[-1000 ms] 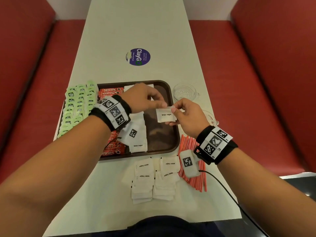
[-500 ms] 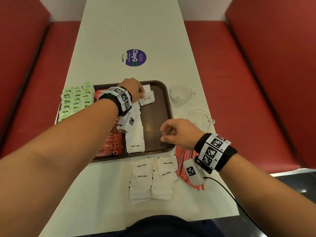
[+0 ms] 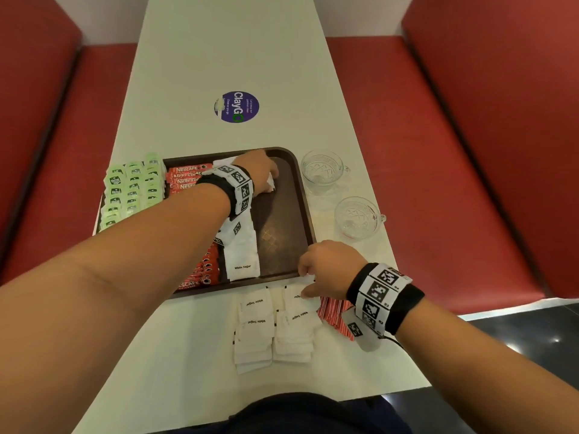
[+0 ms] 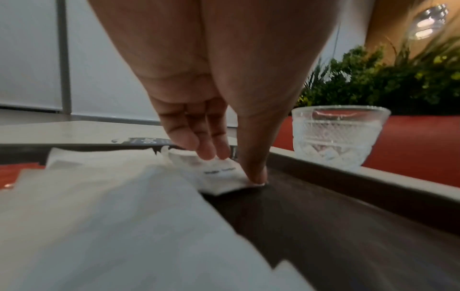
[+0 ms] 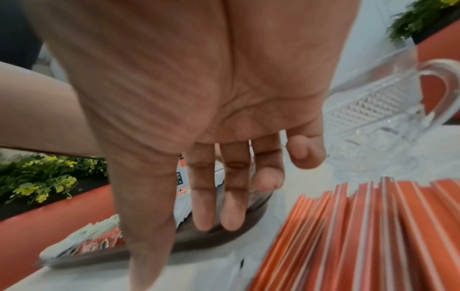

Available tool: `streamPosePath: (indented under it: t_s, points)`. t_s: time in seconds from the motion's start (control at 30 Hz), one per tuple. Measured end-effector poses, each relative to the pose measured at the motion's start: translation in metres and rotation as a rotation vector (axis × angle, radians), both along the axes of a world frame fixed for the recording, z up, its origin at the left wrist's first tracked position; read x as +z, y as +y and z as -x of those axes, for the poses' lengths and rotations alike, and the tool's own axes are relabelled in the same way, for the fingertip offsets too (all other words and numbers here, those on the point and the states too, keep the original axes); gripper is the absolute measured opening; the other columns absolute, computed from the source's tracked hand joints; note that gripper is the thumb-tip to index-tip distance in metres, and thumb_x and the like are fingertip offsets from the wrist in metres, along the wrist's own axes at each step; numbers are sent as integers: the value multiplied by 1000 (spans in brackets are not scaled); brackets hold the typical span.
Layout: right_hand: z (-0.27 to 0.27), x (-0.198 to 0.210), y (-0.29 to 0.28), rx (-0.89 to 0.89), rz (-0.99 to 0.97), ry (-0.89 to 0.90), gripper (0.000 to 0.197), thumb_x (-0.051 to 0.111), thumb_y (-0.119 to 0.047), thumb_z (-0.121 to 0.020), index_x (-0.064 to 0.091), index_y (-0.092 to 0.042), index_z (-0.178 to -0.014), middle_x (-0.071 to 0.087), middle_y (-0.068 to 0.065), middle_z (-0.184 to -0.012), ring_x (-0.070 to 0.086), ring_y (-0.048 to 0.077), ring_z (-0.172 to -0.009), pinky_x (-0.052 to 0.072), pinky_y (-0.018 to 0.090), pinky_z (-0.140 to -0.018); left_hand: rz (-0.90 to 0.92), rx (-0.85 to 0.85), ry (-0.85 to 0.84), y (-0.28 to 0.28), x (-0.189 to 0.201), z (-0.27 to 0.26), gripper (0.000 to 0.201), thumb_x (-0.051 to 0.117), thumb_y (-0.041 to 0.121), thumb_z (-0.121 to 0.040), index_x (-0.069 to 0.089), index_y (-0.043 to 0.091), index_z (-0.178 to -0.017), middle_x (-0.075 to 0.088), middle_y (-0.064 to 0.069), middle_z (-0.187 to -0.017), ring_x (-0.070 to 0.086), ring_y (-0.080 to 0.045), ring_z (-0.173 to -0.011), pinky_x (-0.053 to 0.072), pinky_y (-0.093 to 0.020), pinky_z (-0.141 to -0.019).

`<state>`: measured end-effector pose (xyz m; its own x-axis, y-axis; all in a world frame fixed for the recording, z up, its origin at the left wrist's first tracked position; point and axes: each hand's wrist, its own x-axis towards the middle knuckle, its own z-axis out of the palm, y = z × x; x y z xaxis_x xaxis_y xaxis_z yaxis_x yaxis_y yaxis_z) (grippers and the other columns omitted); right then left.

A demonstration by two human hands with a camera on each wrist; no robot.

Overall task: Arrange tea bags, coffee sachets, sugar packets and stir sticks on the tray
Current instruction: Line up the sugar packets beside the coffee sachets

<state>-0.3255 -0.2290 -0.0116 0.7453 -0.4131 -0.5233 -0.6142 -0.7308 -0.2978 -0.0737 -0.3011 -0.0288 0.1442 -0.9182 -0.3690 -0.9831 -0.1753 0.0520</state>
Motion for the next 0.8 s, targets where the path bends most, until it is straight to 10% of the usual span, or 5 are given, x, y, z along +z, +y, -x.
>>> streamPosePath:
  t_s: [0.2,0.47,0.6,0.8]
  points:
    - [2,-4,9,68,79,40,37,75,-48,-82,68,-27,-112,63,-6,-108,59,18,-101,38,29,-72,-94,-53,-64,-2,1,3,47,67,31,-93,56,29,-138,37,-10,-141,49,-34,-124,44,-39,-105]
    - [1,-3,15,62,108,78,45,74,-54,-80,71,-23,-112,67,-2,-102,64,21,-94,53,33,-76,126,-43,124,28,38,13,46,58,40,-97,52,28,-141,43,-9,-141,51,-29,-123,43,-41,-103]
    - [-1,-2,20,75,136,101,44,74,-58,-77,72,-22,-102,68,-2,-94,65,21,-86,57,36,-73,245,-55,231,70,62,30,30,60,40,-95,66,30,-122,57,1,-123,55,-15,-96,42,-31,-89]
    - [-2,2,29,64,126,82,35,77,-48,-81,68,-20,-101,66,-1,-96,63,20,-86,58,37,-78,73,-129,219,157,60,59,16,62,36,-93,70,32,-107,61,14,-104,57,-9,-97,47,-28,-86]
